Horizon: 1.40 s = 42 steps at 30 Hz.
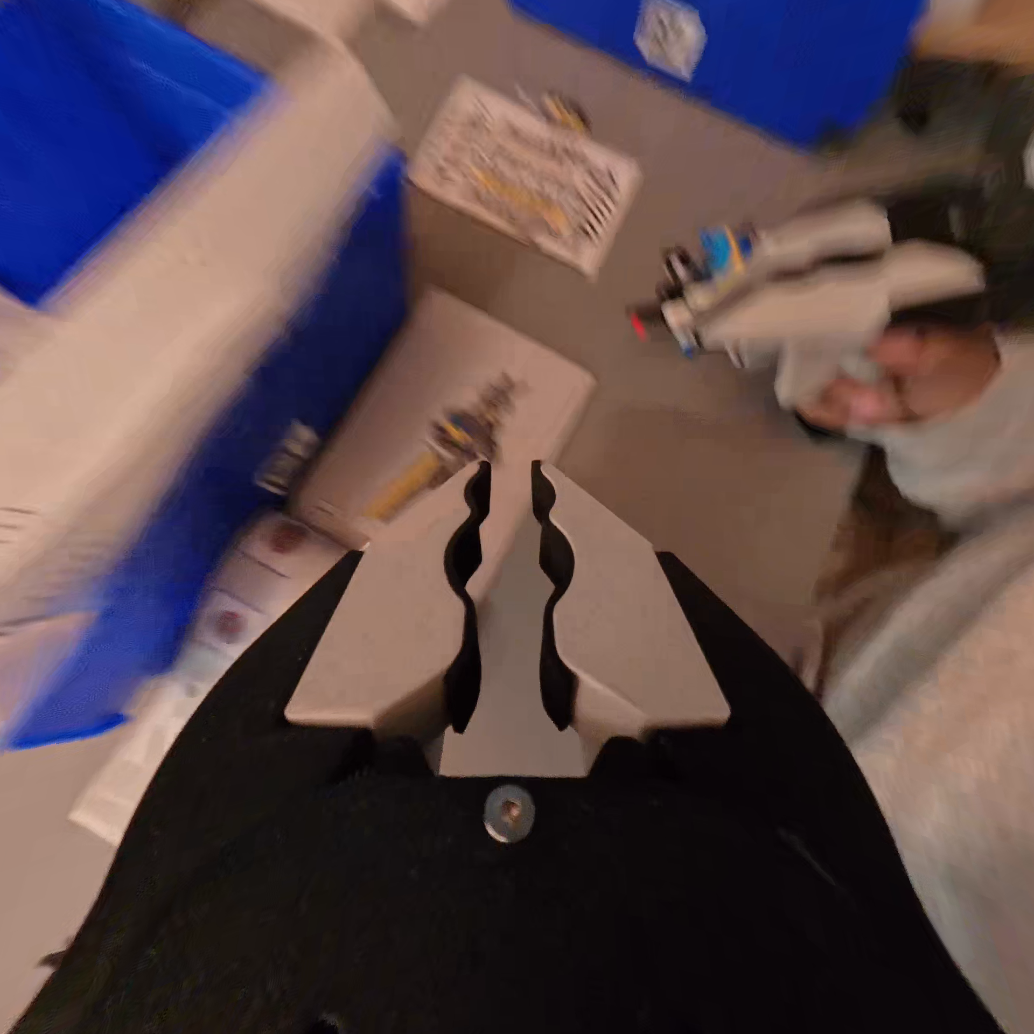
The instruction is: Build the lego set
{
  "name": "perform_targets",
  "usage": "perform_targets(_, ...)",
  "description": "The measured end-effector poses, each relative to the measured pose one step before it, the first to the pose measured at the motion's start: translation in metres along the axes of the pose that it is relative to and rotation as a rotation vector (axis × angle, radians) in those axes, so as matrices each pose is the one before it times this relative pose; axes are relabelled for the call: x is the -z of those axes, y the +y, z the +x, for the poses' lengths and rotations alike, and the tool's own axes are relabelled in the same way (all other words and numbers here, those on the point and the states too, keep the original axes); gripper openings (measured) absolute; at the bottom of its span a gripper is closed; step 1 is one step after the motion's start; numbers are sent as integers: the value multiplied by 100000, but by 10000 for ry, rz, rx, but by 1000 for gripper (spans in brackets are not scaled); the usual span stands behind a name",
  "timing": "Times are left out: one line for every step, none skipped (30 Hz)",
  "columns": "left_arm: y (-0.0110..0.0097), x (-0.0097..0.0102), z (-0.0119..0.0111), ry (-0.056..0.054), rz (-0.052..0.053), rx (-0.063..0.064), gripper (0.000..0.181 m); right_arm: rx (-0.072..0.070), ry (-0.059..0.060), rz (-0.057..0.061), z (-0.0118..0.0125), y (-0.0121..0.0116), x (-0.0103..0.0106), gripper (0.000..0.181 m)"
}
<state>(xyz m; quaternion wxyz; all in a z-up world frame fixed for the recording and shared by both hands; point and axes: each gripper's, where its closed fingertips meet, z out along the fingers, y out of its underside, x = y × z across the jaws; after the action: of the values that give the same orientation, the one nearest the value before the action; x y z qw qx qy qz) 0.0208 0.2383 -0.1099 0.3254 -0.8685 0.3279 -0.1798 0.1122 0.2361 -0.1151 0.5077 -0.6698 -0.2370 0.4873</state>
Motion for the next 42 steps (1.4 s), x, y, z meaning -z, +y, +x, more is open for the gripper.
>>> perform_targets(-2254,616,-2393,-701,619,352,13,-5,24,-51,115,129,-126,2)
perform_targets(-2139,239,-2655,-815,543,387,9,-10,17,-62,97,168,-146,2)
perform_targets(-1805,-261,-2556,-729,358,403,6,-22,5,-68,84,180,-169,2)
perform_targets(-1207,-768,-2268,-608,17,337,6,-30,-8,-66,64,172,-185,2)
perform_targets(-614,-1178,-1828,-428,-305,154,6,-28,-14,-60,58,152,-180,2)
perform_targets(-260,-1413,-1280,-170,-435,-20,7,-17,-10,-65,72,147,-167,2)
perform_targets(-205,-1490,-1032,-90,-374,-53,8,1,2,-63,80,132,-128,3)
perform_targets(-191,-1379,-935,-67,-304,-33,8,21,19,-43,119,84,-79,3)
perform_targets(-262,-1105,-842,-51,-209,97,8,32,36,-35,146,54,-53,3)
perform_targets(-364,-656,-580,47,-75,214,8,33,42,-37,171,41,-6,3)
perform_targets(-540,-163,-298,126,104,285,7,25,45,-21,190,13,28,3)
perform_targets(-665,277,-127,125,263,270,8,0,49,4,200,-16,67,3)
perform_targets(-657,512,-121,36,308,161,8,-34,36,24,197,-14,94,3)
perform_targets(-509,726,-224,-91,313,36,8,-67,15,35,174,-22,84,3)
perform_targets(-311,849,-384,-206,298,-69,8,-100,-2,35,175,-25,60,3)
perform_targets(-73,908,-503,-282,242,-83,7,-136,-30,30,122,-19,15,3)
perform_targets(137,1002,-591,-326,175,-43,7,-169,-72,18,48,18,-31,3)
perform_targets(299,1048,-694,-315,145,47,6,-185,-108,-5,-37,57,-44,3)
perform_targets(423,1062,-689,-256,136,148,6,-162,-119,-20,-117,82,-48,4)
perform_targets(597,1000,-640,-176,79,211,5,-94,-92,-3,-149,57,-18,4)
perform_targets(770,912,-606,-132,31,231,5,2,-35,16,-159,9,9,4)
perform_targets(919,921,-628,-128,25,238,5,106,18,3,-134,2,-13,4)
perform_targets(974,845,-676,-156,53,229,5,196,52,-29,-116,47,-27,4)
perform_targets(953,569,-618,-157,57,204,4,248,84,-58,-76,120,-78,4)
perform_targets(1087,650,-801,-187,38,160,4,247,99,-77,-48,183,-136,3)
perform_targets(1056,615,-867,-225,38,118,3,183,62,-82,-86,205,-177,3)
perform_targets(1006,573,-855,-208,58,98,3,82,-9,-74,-183,171,-232,3)
perform_targets(993,482,-832,-179,50,110,2,3,-74,-35,-289,96,-259,3)
perform_targets(926,444,-786,-139,48,124,1,-31,-100,-5,-316,28,-266,3)
perform_targets(892,450,-757,-117,30,145,0,-19,-50,-22,-225,-41,-270,4)
perform_targets(898,489,-718,-62,16,177,0,4,60,-28,-57,-171,-236,4)
perform_targets(774,472,-624,-11,33,187,0,9,131,36,11,-404,-203,4)
perform_targets(584,255,-543,-20,67,180,0,6,121,116,-38,-660,-182,4)
perform_targets(692,461,-729,-28,83,177,0,15,80,142,-115,-821,-252,3)
perform_targets(740,340,-679,2,90,203,0,44,57,118,-155,-890,-356,3)
perform_targets(748,258,-606,33,77,224,0,91,58,81,-139,-968,-460,4)
perform_targets(676,264,-561,57,56,234,0,146,63,51,-119,-1039,-559,4)
perform_targets(672,223,-500,87,47,238,0,207,62,9,-58,-1092,-668,3)
perform_targets(538,249,-381,137,84,182,0,270,54,-34,14,-1126,-751,4)
perform_targets(283,199,-162,139,251,30,0,317,39,-44,104,-1176,-807,4)
perform_targets(164,286,-73,52,336,-128,0,350,26,-37,227,-1212,-820,4)
perform_targets(186,364,-34,-45,247,-181,0,351,75,-45,462,-1242,-845,4)
